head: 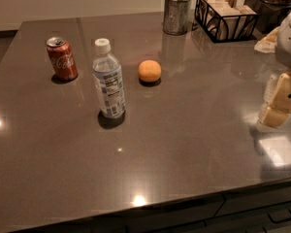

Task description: Knock blue plastic bottle over

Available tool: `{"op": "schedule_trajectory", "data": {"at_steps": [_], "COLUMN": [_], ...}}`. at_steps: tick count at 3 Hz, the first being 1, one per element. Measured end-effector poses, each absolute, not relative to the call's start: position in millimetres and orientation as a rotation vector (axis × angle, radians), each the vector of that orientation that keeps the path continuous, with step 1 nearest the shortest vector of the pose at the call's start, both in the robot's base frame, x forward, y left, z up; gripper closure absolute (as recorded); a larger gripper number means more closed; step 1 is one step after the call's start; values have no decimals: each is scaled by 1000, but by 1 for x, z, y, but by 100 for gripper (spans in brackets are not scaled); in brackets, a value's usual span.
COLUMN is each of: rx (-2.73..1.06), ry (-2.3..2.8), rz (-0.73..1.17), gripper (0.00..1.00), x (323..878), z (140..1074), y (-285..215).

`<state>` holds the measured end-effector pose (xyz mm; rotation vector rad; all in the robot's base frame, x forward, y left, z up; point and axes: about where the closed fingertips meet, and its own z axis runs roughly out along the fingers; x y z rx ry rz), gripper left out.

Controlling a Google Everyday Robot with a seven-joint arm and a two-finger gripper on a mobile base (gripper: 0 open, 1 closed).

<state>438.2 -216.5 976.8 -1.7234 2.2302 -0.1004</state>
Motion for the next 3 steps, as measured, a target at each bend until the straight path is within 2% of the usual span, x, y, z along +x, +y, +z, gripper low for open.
{"op": "schedule_trajectory", "data": {"at_steps": [1, 2, 3], "rx": [-1723, -1703, -1687], "ry": [2230, 2197, 2140], "rz": [-101, -36, 38], "gripper": [0, 0, 0], "x": [438, 447, 462], "z": [977, 977, 974], "y": [-216, -191, -145]}}
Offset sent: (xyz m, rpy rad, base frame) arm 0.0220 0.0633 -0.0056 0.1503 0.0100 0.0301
